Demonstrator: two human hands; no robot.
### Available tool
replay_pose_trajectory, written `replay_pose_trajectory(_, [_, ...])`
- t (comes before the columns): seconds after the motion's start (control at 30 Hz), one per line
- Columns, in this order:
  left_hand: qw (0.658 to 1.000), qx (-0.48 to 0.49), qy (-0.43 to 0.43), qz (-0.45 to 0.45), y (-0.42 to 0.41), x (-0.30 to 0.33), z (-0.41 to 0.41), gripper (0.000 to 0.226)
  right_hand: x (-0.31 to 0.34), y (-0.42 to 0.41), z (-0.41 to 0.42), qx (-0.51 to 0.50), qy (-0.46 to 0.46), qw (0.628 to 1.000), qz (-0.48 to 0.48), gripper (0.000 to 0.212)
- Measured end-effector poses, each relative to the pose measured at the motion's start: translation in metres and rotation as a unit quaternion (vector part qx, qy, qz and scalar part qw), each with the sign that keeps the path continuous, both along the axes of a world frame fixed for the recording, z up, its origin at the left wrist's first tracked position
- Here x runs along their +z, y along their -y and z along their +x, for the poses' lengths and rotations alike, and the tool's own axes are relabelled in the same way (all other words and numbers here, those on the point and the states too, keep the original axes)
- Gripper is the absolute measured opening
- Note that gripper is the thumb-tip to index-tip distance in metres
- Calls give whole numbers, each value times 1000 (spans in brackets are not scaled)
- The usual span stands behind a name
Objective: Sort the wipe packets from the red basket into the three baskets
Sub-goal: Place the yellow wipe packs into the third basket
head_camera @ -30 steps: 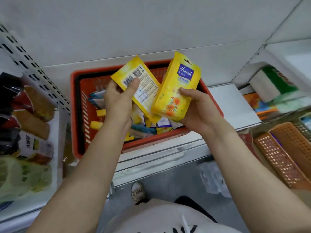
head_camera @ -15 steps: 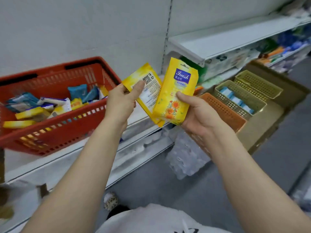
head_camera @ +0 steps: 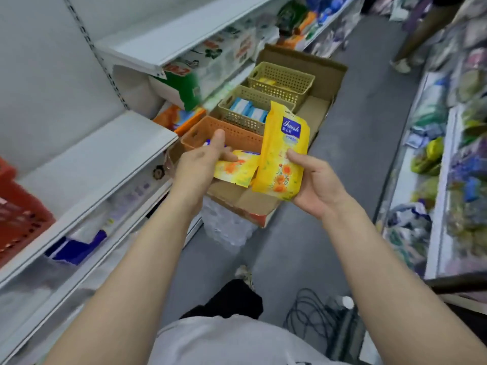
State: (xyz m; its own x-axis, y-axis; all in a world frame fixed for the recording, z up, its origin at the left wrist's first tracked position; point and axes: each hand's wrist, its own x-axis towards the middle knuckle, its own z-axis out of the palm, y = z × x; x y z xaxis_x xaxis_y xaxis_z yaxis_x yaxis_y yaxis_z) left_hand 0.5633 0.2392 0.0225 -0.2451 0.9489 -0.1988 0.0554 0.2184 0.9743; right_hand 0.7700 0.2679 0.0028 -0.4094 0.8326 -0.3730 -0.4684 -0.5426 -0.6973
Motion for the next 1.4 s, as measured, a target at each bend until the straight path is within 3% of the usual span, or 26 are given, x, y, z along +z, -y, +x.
replay_pose_trajectory(0.1, [996, -40, -74, 37, -39, -18, 30, 11, -6, -25, 33, -33, 14, 999, 15, 40])
replay_pose_trajectory(0.23, [997, -72, -13, 31, -105, -33, 71, 56, -4, -76, 74, -98, 38, 994, 26, 32])
replay_pose_trajectory(0.4, [980, -181, 50, -69, -196, -44, 110, 80, 9, -152, 103, -151, 69, 986, 17, 28])
replay_pose_trajectory(0.47, [977, -181, 64, -94, -228, -50, 125, 77, 13, -184, 111, -158, 78, 984, 14, 25])
replay_pose_trajectory(0.57, [984, -80, 116, -108, -269, -59, 144, 50, 7, -221, 122, -153, 101, 983, -13, 25])
replay_pose_trajectory(0.67, [972, -8, 206, -111, -306, -67, 162, 32, -10, -253, 130, -115, 109, 986, -60, 31])
replay_pose_trajectory(0.77, [957, 23, 269, -107, -344, -79, 181, 44, -23, -297, 137, -76, 94, 990, -68, 30])
replay_pose_trajectory(0.93, [953, 63, 271, -122, -405, -97, 204, 61, -45, -395, 167, -11, 114, 993, -37, 44])
replay_pose_trajectory(1.03, [947, 112, 279, -113, -441, -99, 218, 56, -60, -455, 193, 57, 128, 990, -33, 62])
replay_pose_trajectory(1.1, [945, 159, 270, -96, -466, -95, 227, 45, -62, -495, 209, 108, 167, 980, -13, 73])
replay_pose_trajectory(1.27, [947, 232, 185, -121, -501, -99, 231, 52, -64, -576, 235, 238, 218, 946, 13, 54])
replay_pose_trajectory(1.4, [962, 149, 115, -196, -511, -104, 216, 35, -77, -622, 220, 298, 231, 926, 31, 50])
